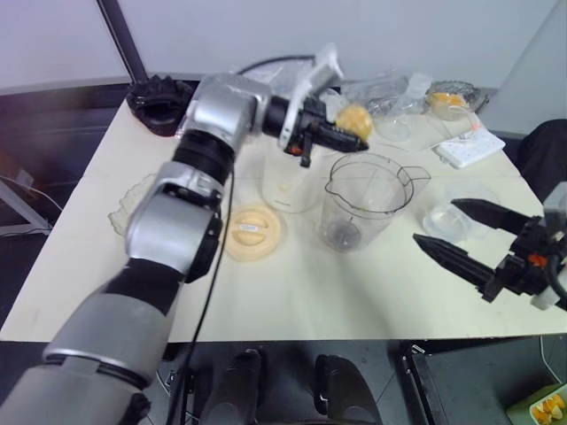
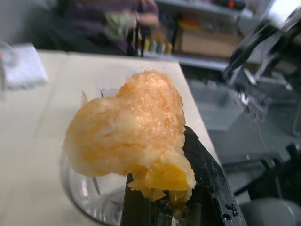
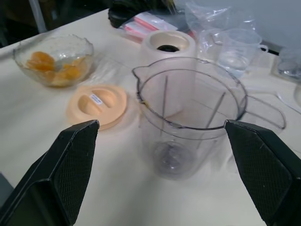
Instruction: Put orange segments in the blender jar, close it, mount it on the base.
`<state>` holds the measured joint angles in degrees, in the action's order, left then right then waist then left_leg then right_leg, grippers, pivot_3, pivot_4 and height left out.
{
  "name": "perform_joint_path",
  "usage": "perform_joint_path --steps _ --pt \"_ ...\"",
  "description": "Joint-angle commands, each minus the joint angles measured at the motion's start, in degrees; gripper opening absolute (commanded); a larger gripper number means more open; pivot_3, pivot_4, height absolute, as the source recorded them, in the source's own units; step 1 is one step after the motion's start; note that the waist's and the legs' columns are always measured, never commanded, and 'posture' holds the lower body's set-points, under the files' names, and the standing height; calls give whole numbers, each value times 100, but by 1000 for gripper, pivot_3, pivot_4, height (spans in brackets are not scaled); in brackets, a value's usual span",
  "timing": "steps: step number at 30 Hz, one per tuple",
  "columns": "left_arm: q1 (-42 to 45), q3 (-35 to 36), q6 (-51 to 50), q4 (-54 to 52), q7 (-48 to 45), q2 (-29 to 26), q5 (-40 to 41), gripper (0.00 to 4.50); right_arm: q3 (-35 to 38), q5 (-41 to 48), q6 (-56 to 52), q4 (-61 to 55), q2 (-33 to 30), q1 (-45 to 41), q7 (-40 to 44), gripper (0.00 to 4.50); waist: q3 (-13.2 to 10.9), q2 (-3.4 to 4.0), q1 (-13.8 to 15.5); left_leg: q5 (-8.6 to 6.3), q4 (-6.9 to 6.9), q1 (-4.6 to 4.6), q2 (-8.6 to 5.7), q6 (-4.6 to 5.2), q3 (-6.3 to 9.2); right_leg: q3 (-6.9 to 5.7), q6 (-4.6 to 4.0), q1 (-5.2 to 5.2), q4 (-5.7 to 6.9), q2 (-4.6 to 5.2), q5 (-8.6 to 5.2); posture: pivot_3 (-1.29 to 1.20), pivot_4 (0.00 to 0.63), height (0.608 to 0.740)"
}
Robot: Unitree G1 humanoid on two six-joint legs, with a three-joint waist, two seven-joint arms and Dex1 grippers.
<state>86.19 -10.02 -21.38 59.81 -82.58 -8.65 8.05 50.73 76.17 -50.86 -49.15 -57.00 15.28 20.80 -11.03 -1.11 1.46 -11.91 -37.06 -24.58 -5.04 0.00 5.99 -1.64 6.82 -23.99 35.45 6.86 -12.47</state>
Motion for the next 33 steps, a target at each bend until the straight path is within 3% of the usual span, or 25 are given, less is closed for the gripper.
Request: perform_joint_path --steps 1,8,11,17,18,24,33 --pt "114 -48 551 244 271 287 -247 65 77 119 182 -152 51 31 -239 4500 0 0 36 0 0 0 0 0 0 0 0 0 0 0 0 0 150 740" --pt "97 -107 1156 788 710 774 -676 65 -12 172 316 -344 113 210 -559 4500 0 0 88 -3 -2 -5 -2 5 0 -2 6 1 -6 0 2 0 150 740" --pt "125 -58 1254 901 821 858 -761 1035 9 189 370 -380 117 291 -634 4500 0 -1 88 -3 -3 -6 -2 5 0 -2 8 2 -9 0 4 0 150 740" --pt "150 45 1438 903 832 906 -775 4153 13 133 468 -409 173 493 -676 4500 0 0 85 -3 -4 -6 -2 5 0 -2 11 2 -9 -1 5 0 150 740" --pt "157 72 1475 869 811 911 -750 4445 11 97 483 -398 193 540 -655 4500 0 -1 85 -3 -4 -6 -2 6 0 -3 11 2 -9 -1 5 0 150 740" --pt "114 -302 2270 473 634 741 -1161 4445 -26 -270 514 -313 188 740 -369 4500 0 0 86 -4 -5 -6 -2 6 -1 -3 12 4 -11 -1 5 0 150 740" --pt "228 -660 2637 461 888 712 -1694 4445 -294 -575 666 -175 236 447 -303 4500 0 1 86 -5 -5 -4 -2 7 -1 -4 17 10 -17 -1 3 0 150 740"
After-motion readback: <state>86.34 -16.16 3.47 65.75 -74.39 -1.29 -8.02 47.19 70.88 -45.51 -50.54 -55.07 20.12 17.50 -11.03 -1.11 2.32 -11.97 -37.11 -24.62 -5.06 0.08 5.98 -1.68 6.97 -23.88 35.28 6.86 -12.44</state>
